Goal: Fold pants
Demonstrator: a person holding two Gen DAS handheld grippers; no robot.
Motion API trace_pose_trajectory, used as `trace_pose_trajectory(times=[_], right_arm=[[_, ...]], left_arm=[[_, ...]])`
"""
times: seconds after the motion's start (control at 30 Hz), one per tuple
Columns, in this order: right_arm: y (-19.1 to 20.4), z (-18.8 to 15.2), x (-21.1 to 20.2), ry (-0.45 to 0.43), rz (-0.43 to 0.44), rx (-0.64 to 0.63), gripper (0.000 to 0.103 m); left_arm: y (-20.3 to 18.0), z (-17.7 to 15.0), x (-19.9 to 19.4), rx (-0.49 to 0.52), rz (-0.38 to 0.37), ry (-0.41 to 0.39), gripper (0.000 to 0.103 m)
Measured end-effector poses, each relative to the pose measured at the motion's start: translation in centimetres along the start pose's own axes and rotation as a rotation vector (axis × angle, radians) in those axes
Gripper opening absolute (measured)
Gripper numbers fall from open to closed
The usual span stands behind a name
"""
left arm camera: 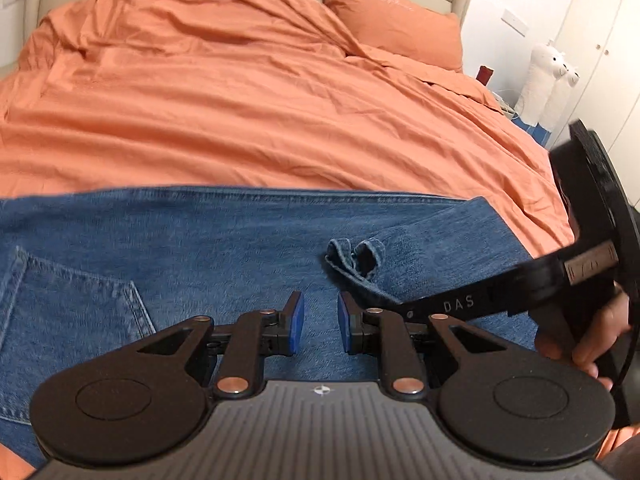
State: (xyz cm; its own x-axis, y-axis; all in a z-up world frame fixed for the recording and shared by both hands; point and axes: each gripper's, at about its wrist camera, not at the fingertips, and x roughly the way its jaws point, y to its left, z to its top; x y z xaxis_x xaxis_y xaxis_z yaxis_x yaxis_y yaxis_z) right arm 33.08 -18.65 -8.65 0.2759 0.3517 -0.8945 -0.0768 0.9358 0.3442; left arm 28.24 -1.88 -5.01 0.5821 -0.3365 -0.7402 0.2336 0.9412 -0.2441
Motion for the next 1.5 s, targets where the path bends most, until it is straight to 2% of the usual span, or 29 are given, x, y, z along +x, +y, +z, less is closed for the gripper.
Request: trace_pose_trajectory(times=[0.13, 0.23, 0.3, 0.4, 0.5, 0.63, 0.73, 0.87, 1.0, 1.1, 1.17, 1.23, 1.3, 1.4, 1.5], right_arm=[[0.5, -0.3, -0.1, -0.001, 0.02, 0.008, 0.027], [0.9, -0.8, -1.3, -0.009, 0.034, -0.007, 0.03], [1.1, -1.1, -2.6, -0.05, 0.033, -0.023, 0.035], [0.5, -2.0, -5.3, -0.132, 0.05, -0.022, 0.038], [-1.0, -3.8, -7.8, -0.228, 0.017, -0.021, 0.039], [-3.3, -6.8, -9.6, -0.344, -0.085, 0.002, 0.038], [-5.1, -8.8, -9.8, -0.405, -0.156, 0.038, 0.032], [-7.1, -10.4, -8.9, -0.428, -0.175, 0.063, 0.023], [-7.3, -10.4, -8.1, -0.417, -0.154, 0.021, 0.023], [-7.7, -10.1, -7.7, -0.432, -0.131, 0.011, 0.024], [-7.8, -9.8, -7.1, -0.431, -0.119, 0.022, 0.024], [-8.2, -9.5, -6.8, -0.431, -0.108, 0.036, 0.024], [-8.5, -9.2, -6.5, -0.429, -0.101, 0.048, 0.023], [-9.1, -8.6, -6.1, -0.425, -0.084, 0.073, 0.023], [-9.4, -8.3, -5.9, -0.424, -0.071, 0.092, 0.023]], left_arm=[[0.8, -0.1, -0.4, -0.037, -0.02, -0.003, 0.023], [1.5, -0.2, -1.1, -0.085, -0.053, -0.013, 0.026], [1.7, -0.3, -1.5, -0.111, -0.066, -0.018, 0.028], [1.8, -0.4, -1.7, -0.138, -0.087, -0.022, 0.029], [1.8, -0.5, -1.7, -0.169, -0.138, -0.021, 0.03], [1.7, -0.7, -1.2, -0.205, -0.199, -0.023, 0.033], [2.0, -0.9, -0.4, -0.249, -0.222, -0.016, 0.035], [2.7, -1.3, 1.4, -0.33, -0.254, 0.012, 0.038], [2.6, -1.4, 3.7, -0.378, -0.249, 0.028, 0.045], [2.5, -1.5, 5.8, -0.373, -0.222, 0.042, 0.047], [2.6, -1.6, 6.8, -0.375, -0.231, 0.041, 0.049], [2.1, -1.4, 7.0, -0.358, -0.209, -0.017, 0.048], [0.9, -1.1, 6.1, -0.269, -0.174, -0.104, 0.048], [-1.6, -0.5, 6.2, -0.093, -0.141, -0.113, 0.047], [-2.6, -0.6, 7.7, -0.034, -0.084, -0.105, 0.042]])
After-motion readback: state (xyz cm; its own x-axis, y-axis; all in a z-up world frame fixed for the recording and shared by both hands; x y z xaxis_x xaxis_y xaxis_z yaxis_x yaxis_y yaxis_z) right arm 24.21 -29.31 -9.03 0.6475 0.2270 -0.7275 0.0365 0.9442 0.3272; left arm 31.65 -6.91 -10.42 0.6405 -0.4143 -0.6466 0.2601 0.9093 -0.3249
